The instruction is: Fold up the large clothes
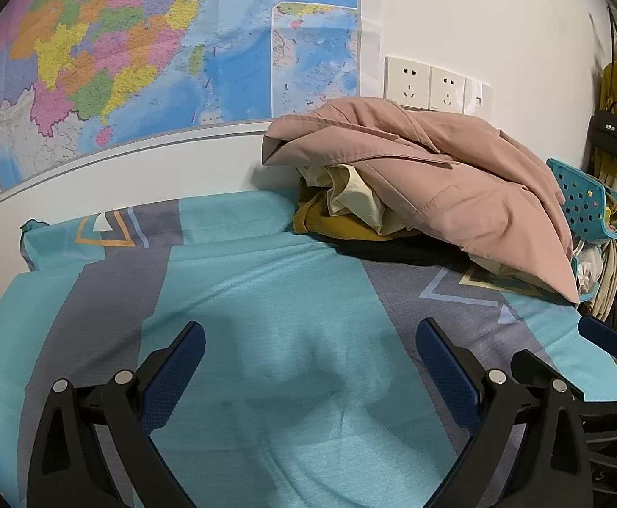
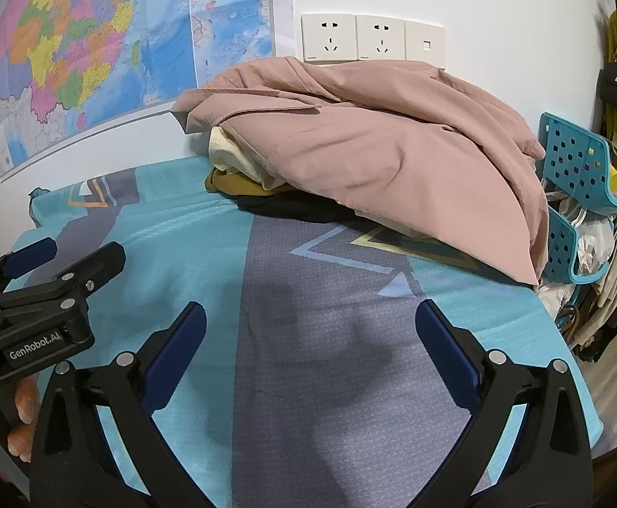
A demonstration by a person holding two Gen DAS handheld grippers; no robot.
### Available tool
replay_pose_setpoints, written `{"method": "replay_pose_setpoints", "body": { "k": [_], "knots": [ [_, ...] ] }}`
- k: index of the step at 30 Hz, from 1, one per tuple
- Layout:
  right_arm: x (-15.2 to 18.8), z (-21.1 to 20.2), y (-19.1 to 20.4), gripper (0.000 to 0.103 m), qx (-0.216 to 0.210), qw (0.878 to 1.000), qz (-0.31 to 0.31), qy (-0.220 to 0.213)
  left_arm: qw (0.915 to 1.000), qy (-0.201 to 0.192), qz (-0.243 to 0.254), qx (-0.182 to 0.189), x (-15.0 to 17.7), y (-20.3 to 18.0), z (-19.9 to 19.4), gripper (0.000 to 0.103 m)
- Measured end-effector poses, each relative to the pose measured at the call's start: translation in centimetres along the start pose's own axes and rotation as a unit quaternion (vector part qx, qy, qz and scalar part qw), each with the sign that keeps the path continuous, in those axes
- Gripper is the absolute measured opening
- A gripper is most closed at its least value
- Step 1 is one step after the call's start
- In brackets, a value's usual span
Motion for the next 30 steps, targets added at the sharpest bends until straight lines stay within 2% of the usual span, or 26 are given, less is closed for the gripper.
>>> {"method": "replay_pose_setpoints", "body": {
  "k": [7,11,15,17,26,27,29,30],
  "knots": [
    [-0.1,0.1,0.0,0.097,0.003,1.000,-0.008,0.004,1.0000,0.001,-0.001,-0.002,0.1,-0.1,0.1,0.096],
    [-0.4,0.4,0.0,0.097,-0.010,1.000,0.001,0.002,1.0000,0.003,-0.002,0.001,-0.1,-0.3,0.4,0.096],
    [-1.3,0.8,-0.2,0.097,-0.028,0.999,-0.006,-0.017,0.9998,0.013,-0.004,0.016,-0.7,-0.5,1.3,0.096],
    [-2.4,0.8,-0.3,0.097,-0.044,0.998,-0.002,-0.049,0.9995,0.017,-0.011,0.026,-1.3,-0.4,2.0,0.096],
    [-12.0,4.8,-1.3,0.096,0.000,0.988,-0.092,-0.127,0.9983,0.014,-0.023,0.052,-5.0,-0.9,6.0,0.096],
    [-12.9,5.7,-1.3,0.094,-0.007,0.986,-0.104,-0.128,0.9987,0.020,-0.030,0.037,-5.2,-0.9,6.5,0.096],
    [-15.4,6.6,-0.9,0.089,0.023,0.978,-0.145,-0.146,0.9981,0.027,-0.033,0.046,-5.7,-1.3,7.9,0.096],
    [-16.4,8.1,-0.7,0.088,0.014,0.979,-0.154,-0.131,0.9980,0.031,-0.036,0.043,-5.9,-1.4,8.5,0.096]
  ]
}}
Point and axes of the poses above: each gripper's, at about its wrist camera, not at the fingertips, and z roughly the way its jaws point, y to its left, x to its underside, the point moved 5 cm from there along z, roughly the way its jaws point, and after that the axes turned 9 degrees about x, right-handed, at the moved point
